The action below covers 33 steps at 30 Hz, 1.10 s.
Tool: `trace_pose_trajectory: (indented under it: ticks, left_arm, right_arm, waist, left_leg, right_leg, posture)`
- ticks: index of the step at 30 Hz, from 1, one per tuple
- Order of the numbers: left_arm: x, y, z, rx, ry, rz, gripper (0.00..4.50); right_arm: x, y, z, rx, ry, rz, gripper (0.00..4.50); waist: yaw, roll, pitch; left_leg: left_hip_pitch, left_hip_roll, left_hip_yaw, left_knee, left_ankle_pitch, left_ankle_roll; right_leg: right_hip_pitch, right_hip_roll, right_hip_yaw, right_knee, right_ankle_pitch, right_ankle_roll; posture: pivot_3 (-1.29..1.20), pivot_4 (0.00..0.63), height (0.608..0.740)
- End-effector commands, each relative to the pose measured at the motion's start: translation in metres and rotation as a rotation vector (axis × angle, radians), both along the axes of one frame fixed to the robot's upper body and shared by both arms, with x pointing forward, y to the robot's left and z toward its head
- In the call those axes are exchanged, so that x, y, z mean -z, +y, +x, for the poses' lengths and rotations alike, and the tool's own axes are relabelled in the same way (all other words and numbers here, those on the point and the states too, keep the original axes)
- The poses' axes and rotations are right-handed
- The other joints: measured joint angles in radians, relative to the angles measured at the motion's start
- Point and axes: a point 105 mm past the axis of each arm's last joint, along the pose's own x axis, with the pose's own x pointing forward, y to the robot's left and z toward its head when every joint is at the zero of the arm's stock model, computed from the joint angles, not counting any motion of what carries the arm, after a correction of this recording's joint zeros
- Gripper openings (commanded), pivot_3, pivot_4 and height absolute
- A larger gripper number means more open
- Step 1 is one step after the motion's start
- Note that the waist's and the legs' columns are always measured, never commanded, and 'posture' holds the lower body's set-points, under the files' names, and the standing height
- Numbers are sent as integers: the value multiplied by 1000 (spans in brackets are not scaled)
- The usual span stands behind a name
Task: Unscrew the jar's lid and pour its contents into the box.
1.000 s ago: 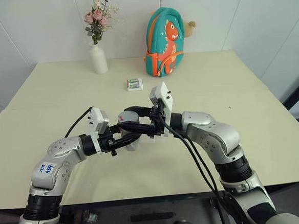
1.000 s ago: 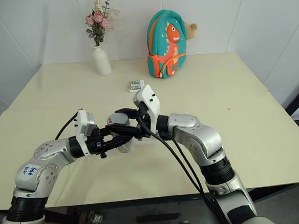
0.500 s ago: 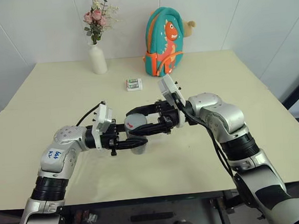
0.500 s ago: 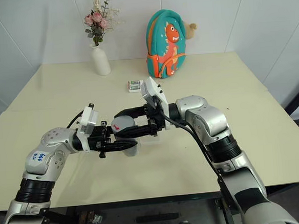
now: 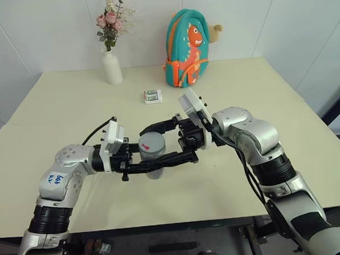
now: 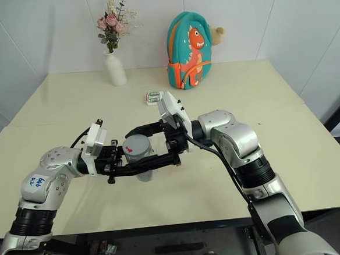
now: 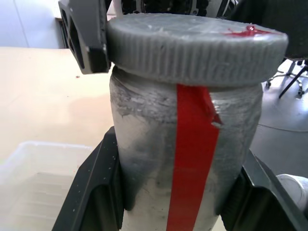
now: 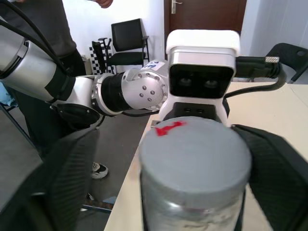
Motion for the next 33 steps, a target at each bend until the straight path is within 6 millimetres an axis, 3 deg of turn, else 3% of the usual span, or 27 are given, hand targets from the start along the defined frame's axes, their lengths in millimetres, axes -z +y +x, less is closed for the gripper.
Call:
trace_pose_trajectory:
  ticks: [1,5,24,28,33]
  left_arm:
    - [-23,21,2,-85,-78,-10,1975]
    - [-19,23,0,-99,-71,1,1975]
    - [-14,6,6,-103,-60,-34,1975]
    - [-13,6,5,-100,-58,-40,1975]
    - [-12,7,4,-100,-56,-43,1975]
  right_arm:
    - [-17,-5,1,48,-67,98,4493]
    - [-23,-7,7,105,-76,133,4493]
    - [-20,32,11,194,-23,132,4493]
    - [-21,30,18,235,-36,143,4493]
    - [-30,11,36,315,-35,164,4493]
  waist:
    - [-2,0,0]
    - [0,0,0]
    - [-1,0,0]
    - [-1,0,0]
    - [-2,0,0]
  left_leg:
    - [0,0,0,0,0,0]
    - [0,0,0,0,0,0]
    - [0,0,0,0,1,-1]
    - [0,0,0,0,1,-1]
    - [0,0,0,0,1,-1]
  right_leg:
    - [0,0,0,0,0,0]
    - [0,0,0,0,0,0]
    - [-1,0,0,3,-1,-1]
    - [-1,0,0,3,-1,-1]
    - [-1,0,0,4,-1,-1]
  posture:
    - [0,150,740]
    - [0,150,740]
    - [0,150,740]
    - [0,150,740]
    - [0,150,740]
